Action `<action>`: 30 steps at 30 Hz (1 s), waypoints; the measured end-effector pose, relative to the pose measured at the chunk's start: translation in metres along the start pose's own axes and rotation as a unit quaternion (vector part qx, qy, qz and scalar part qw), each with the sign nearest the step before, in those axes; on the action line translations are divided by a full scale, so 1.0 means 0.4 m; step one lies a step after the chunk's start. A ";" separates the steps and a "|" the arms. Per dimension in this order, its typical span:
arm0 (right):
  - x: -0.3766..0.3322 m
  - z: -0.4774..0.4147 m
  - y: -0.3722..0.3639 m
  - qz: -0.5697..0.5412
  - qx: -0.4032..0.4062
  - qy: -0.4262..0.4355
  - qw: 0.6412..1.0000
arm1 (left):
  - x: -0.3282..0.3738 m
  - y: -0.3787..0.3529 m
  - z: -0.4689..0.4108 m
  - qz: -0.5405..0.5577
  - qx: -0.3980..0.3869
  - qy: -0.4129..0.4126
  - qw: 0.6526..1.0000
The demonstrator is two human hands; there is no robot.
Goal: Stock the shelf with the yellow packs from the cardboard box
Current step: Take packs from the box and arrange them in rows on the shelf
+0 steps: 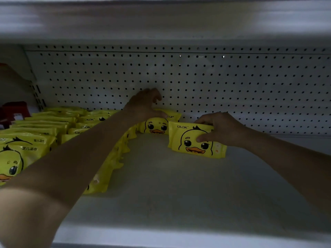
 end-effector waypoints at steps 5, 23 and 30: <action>-0.071 -0.080 -0.028 0.034 0.018 0.032 0.999 | 0.058 -0.018 0.036 0.070 -0.134 -0.036 0.988; -0.095 -0.221 -0.038 0.127 0.107 0.032 0.986 | -0.082 -0.011 0.009 -0.159 -0.055 0.089 0.982; -0.084 -0.214 -0.037 0.159 0.112 0.007 0.981 | -0.054 -0.002 0.015 -0.221 -0.043 0.141 0.964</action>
Point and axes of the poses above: each hand's wrist, its own z-axis away from the middle knuckle, its own y-axis out of the back of the hand, x = y × z, the point moved 9 cm from there along -z, towards the middle knuckle, and after that the axes turned 10 degrees about -x, right-handed, at the moved point
